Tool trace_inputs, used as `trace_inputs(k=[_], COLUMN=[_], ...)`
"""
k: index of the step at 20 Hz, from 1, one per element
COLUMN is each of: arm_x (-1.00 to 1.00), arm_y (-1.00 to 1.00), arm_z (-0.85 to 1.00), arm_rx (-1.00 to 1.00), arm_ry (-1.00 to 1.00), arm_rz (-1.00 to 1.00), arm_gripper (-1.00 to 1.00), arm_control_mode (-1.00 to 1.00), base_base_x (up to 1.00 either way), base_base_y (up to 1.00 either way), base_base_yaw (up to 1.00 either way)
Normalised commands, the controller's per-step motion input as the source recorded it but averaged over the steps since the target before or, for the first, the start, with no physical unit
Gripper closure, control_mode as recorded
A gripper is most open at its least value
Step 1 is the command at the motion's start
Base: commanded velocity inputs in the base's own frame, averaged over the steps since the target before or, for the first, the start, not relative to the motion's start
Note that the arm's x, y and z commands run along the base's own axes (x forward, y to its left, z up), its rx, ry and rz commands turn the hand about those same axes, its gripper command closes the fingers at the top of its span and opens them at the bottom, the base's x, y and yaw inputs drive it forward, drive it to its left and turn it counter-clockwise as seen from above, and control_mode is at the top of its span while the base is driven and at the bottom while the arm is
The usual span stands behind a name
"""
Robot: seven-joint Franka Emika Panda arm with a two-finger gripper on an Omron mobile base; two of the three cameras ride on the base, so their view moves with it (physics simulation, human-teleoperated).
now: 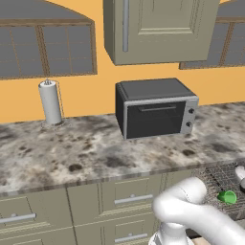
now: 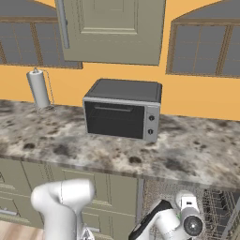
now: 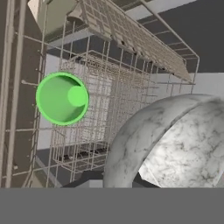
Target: Pick up the cup and bowl from the counter, place them in the dishwasher, and close the dishwasher door.
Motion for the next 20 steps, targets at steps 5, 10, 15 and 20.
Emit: trace_inputs(k=[5,10,15,20], arm_x=[0.19,0.11,0.18,0.21], arm_y=[-0.25,-0.3,-0.3,-0.22], arm_z=[-0.52,-0.44,-0.46,-0.44], arm_rx=[0.0,0.0,0.0,0.0], arm_ry=[0.04,0.0,0.01,0.02], arm_rz=[0.0,0.0,0.0,0.0], arm_gripper=[1.0,1.0,1.0,1.0], arm_control_mode=[-1.0,-1.0,-1.0,-1.0], base_base_x=[0.0,0.0,0.0,0.0], base_base_y=[0.0,0.0,0.0,0.0], base_base_yaw=[0.0,0.0,0.0,0.0])
